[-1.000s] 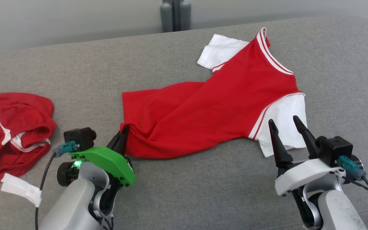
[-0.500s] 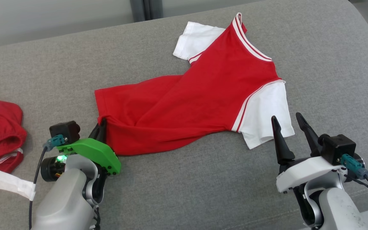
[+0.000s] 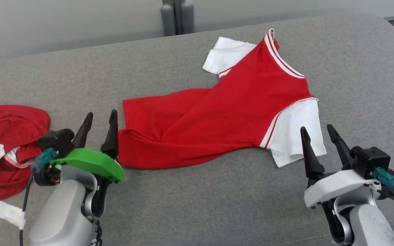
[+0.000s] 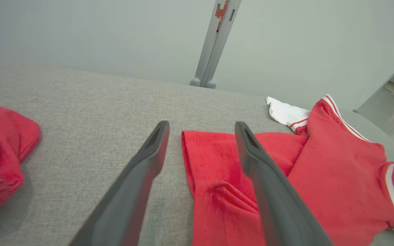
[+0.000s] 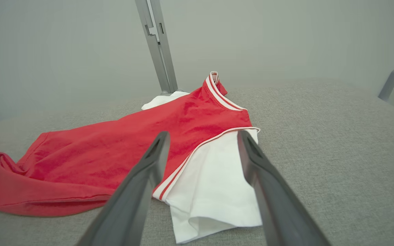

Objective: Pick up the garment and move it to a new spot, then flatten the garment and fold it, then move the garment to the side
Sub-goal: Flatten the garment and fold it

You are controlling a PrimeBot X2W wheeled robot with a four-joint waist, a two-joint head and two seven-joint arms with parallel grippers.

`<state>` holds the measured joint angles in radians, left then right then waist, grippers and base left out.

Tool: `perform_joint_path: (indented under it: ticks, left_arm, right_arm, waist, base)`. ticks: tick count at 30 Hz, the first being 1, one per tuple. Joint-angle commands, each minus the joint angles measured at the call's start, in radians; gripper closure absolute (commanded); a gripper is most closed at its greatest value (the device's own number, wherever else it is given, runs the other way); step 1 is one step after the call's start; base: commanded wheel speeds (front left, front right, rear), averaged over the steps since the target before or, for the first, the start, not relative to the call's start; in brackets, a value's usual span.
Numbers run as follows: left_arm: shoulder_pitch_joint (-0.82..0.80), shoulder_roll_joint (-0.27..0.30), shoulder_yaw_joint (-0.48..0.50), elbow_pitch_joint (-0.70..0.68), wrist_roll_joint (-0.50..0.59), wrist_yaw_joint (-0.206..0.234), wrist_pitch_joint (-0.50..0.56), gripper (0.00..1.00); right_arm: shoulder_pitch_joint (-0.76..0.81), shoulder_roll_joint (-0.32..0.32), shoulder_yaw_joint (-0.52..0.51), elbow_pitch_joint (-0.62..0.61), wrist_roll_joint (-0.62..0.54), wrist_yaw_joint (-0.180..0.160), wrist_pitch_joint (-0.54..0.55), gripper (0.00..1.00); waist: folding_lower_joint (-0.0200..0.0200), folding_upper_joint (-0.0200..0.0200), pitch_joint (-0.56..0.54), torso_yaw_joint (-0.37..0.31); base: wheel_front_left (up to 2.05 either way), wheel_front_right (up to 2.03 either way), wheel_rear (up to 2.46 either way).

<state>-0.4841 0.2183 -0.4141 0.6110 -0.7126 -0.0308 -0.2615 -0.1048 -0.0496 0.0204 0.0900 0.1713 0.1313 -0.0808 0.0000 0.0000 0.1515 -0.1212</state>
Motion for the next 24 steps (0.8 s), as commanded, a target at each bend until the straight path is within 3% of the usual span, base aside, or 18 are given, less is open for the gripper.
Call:
perform_joint_path:
  ticks: [1,10,16,24]
  left_arm:
    - [0.043,0.008,0.029,-0.043,0.034,0.005,-0.003,0.0]
    - [0.246,-0.032,0.238,-0.309,0.216,-0.013,-0.003,0.0]
    - [0.341,-0.056,0.302,-0.348,0.311,-0.032,-0.003,0.0]
    - [0.427,-0.095,0.36,-0.349,0.358,-0.056,-0.003,0.0]
  right_arm:
    - [0.01,-0.002,-0.007,-0.008,-0.004,-0.001,0.002,0.0]
    - [0.028,-0.002,-0.052,0.008,0.005,-0.001,0.013,0.0]
    - [0.042,-0.002,-0.082,0.034,-0.004,-0.001,0.022,0.0]
    - [0.066,-0.002,-0.078,0.048,-0.018,-0.001,-0.002,0.0]
  waist:
    - [0.0,0.0,-0.023,0.024]
    - [0.0,0.0,-0.069,0.055]
    - [0.0,0.0,-0.101,0.066]
    - [0.0,0.0,-0.144,0.075]
  base:
    - [0.0,0.0,0.0]
    - [0.0,0.0,0.0]
    - [0.0,0.0,0.0]
    - [0.0,0.0,0.0]
